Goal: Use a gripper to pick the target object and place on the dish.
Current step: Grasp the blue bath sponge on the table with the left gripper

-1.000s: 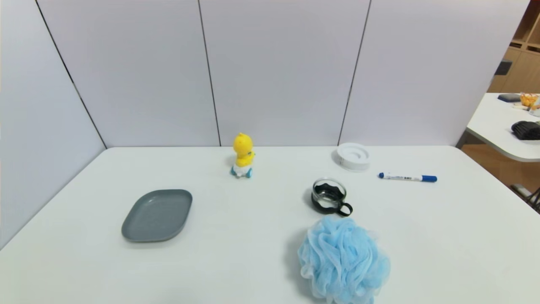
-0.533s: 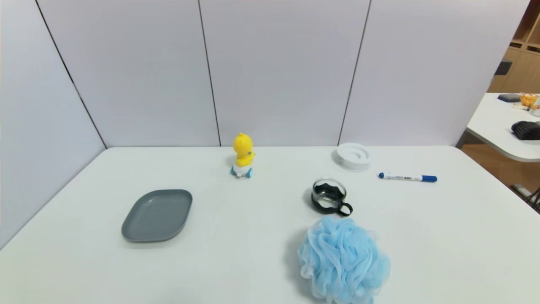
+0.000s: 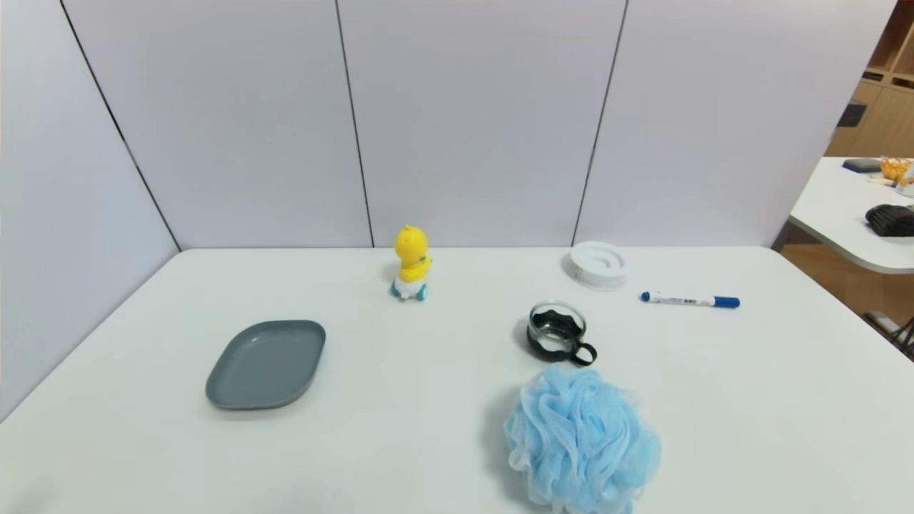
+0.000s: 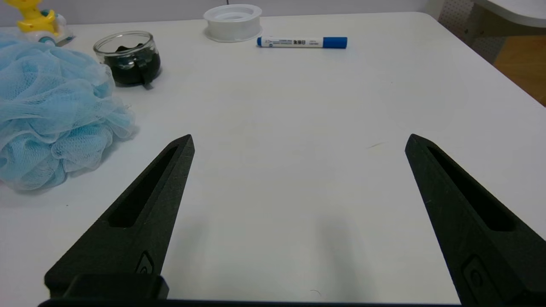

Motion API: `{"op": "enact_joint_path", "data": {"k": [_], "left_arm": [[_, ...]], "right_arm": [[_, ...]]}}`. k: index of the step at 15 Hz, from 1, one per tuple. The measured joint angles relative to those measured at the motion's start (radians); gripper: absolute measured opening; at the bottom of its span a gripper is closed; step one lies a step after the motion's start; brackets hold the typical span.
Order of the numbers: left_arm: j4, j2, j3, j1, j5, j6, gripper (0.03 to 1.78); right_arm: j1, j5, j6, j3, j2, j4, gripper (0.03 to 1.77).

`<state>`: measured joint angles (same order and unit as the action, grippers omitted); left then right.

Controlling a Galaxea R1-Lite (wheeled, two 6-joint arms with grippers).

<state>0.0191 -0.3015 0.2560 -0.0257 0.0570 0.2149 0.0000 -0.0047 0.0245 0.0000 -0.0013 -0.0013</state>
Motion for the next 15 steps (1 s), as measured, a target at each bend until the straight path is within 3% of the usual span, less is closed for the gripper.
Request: {"op": "enact_joint_path", "data": {"k": [5, 8, 15], "left_arm": [[0.002, -0.334, 0.195, -0.090, 0.072, 0.164, 1.69], [-0.006, -0.540, 0.282, -0.242, 0.080, 0.211, 1.69], [-0.097, -0.973, 0.450, -0.589, 0.083, 0.208, 1.69]], "right_arm": [[0.000, 0.000, 0.000, 0.000, 0.000, 0.000, 1.71], [0.000, 0.000, 0.000, 0.000, 0.000, 0.000, 1.71], [0.000, 0.001, 0.000, 0.000, 0.000, 0.000, 1.71]]}}
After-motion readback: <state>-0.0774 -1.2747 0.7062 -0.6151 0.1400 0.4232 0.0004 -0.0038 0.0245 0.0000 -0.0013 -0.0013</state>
